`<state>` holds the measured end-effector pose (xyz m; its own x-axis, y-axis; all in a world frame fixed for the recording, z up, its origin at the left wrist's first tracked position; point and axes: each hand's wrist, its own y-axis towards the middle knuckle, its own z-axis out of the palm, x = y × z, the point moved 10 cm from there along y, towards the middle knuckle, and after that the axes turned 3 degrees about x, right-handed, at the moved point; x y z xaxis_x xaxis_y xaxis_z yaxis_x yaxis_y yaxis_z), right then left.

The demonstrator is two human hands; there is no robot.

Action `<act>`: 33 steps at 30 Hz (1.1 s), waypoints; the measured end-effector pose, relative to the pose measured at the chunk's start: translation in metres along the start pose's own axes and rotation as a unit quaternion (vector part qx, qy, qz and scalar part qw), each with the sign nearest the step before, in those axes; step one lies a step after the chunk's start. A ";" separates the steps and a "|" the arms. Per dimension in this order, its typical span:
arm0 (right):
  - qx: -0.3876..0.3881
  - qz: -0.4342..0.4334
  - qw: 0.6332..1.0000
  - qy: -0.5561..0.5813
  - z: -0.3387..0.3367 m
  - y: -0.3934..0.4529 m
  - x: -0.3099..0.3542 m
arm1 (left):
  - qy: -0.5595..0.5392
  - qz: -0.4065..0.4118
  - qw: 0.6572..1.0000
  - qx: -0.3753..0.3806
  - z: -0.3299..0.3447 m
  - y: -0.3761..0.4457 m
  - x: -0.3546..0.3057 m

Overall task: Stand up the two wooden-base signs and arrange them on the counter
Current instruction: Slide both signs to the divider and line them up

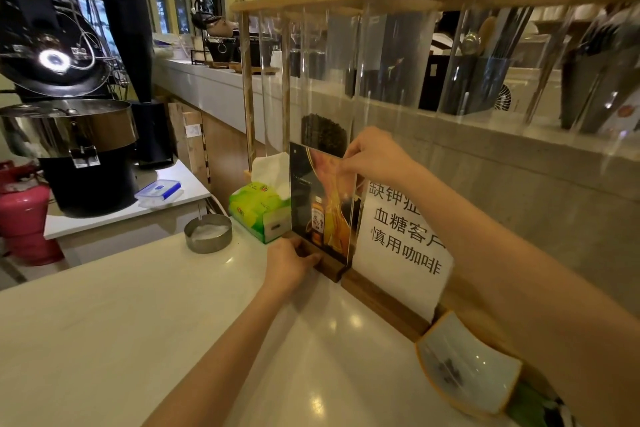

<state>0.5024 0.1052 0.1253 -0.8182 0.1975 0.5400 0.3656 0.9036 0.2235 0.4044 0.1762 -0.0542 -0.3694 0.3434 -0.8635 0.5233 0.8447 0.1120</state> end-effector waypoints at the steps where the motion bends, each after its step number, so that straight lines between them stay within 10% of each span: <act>1: -0.002 0.004 1.000 0.000 -0.001 0.000 -0.001 | 0.004 0.005 1.000 0.000 0.001 0.001 -0.001; 33: 0.032 0.031 0.995 -0.093 -0.029 -0.026 -0.014 | 0.170 0.136 0.975 0.033 0.030 -0.020 -0.027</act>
<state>0.5168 0.0684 0.1354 -0.8656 0.3148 0.3893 0.3933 0.9088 0.1395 0.4268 0.1380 -0.0473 -0.4375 0.6774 -0.5914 0.6822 0.6785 0.2725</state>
